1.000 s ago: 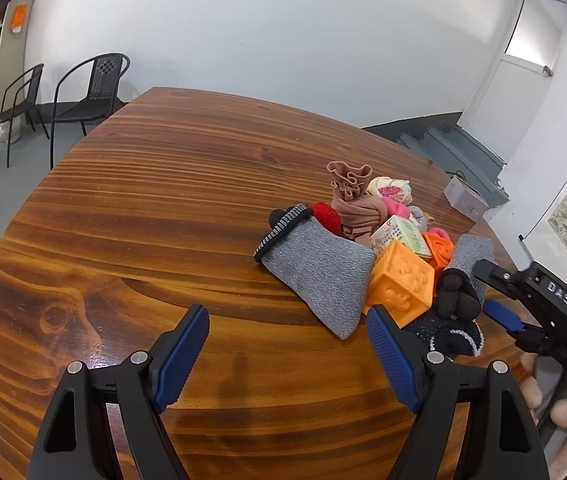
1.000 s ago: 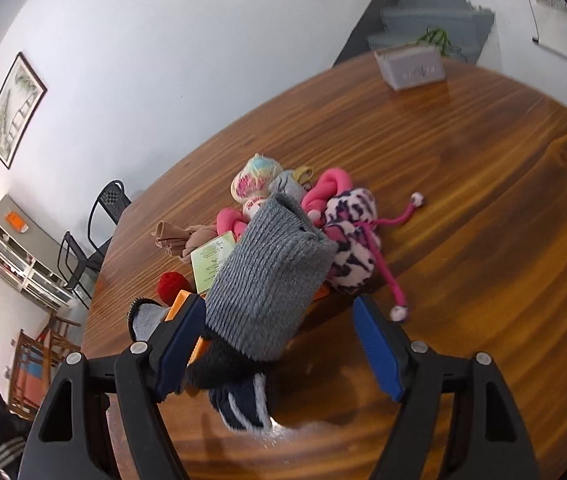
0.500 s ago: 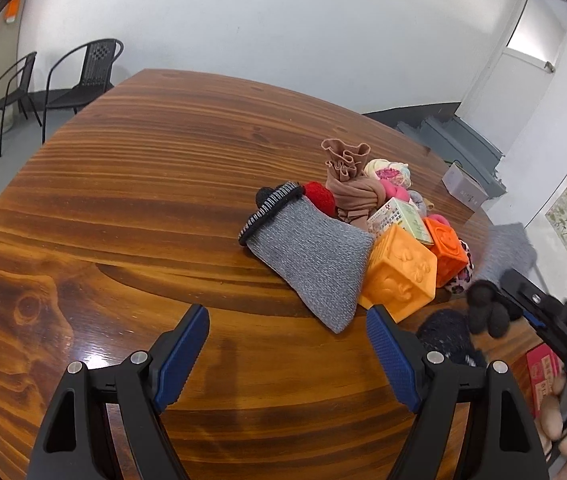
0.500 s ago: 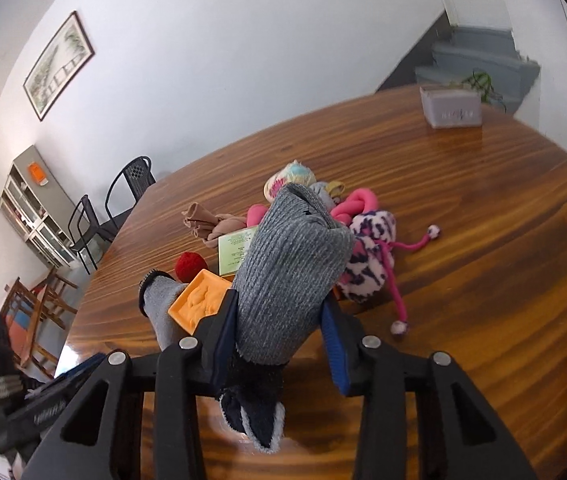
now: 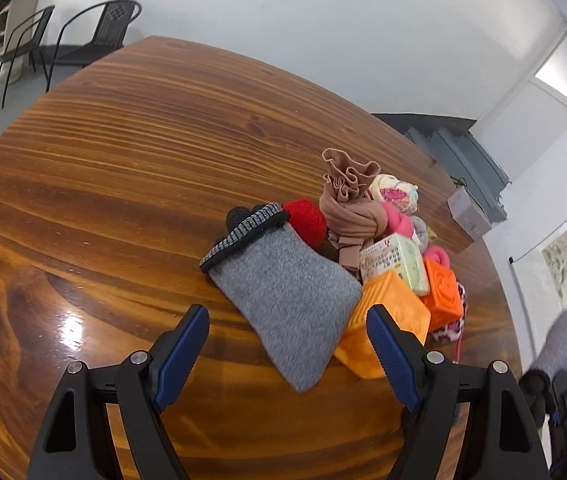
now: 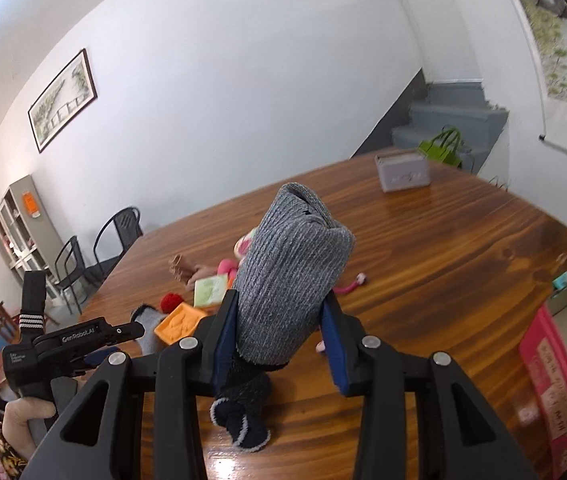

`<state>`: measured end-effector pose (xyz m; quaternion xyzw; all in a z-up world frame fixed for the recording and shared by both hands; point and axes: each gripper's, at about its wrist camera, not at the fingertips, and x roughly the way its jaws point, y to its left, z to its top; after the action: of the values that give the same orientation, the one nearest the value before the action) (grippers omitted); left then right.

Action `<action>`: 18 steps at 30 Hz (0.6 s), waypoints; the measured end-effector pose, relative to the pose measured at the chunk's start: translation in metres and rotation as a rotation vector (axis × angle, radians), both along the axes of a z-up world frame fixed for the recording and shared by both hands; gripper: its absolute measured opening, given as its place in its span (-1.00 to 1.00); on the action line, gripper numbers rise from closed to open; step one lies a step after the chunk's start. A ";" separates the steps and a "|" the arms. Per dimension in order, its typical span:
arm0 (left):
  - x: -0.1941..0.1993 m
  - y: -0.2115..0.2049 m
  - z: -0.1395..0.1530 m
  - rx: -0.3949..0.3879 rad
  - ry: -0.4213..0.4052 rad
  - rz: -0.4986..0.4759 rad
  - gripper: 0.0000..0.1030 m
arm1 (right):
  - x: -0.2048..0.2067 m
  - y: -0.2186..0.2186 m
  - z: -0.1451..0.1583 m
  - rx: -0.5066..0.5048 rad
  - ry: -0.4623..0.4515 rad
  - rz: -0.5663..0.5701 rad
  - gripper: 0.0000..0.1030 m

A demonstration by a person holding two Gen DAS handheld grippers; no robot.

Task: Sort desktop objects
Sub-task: 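Grasp a grey sock with the right tool while the left tool grasps another grey sock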

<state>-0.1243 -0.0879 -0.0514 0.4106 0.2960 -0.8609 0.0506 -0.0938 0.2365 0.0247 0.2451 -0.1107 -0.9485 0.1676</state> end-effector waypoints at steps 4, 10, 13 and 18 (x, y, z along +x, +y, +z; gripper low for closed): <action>-0.013 -0.004 -0.007 0.023 -0.029 0.062 0.60 | 0.003 0.000 0.002 -0.005 0.008 0.011 -0.15; -0.026 -0.002 -0.009 0.030 -0.025 0.097 0.60 | 0.008 -0.009 0.000 0.006 0.013 0.045 -0.15; -0.028 0.000 -0.012 0.014 -0.018 0.102 0.60 | 0.010 -0.015 -0.003 0.016 0.013 0.057 -0.15; -0.031 0.001 -0.018 -0.024 -0.006 0.078 -0.08 | 0.008 -0.019 -0.008 0.035 0.007 0.066 -0.15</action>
<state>-0.1550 -0.0873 -0.0694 0.4005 0.3013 -0.8607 0.0901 -0.0855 0.2174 0.0172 0.2480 -0.0856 -0.9451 0.1949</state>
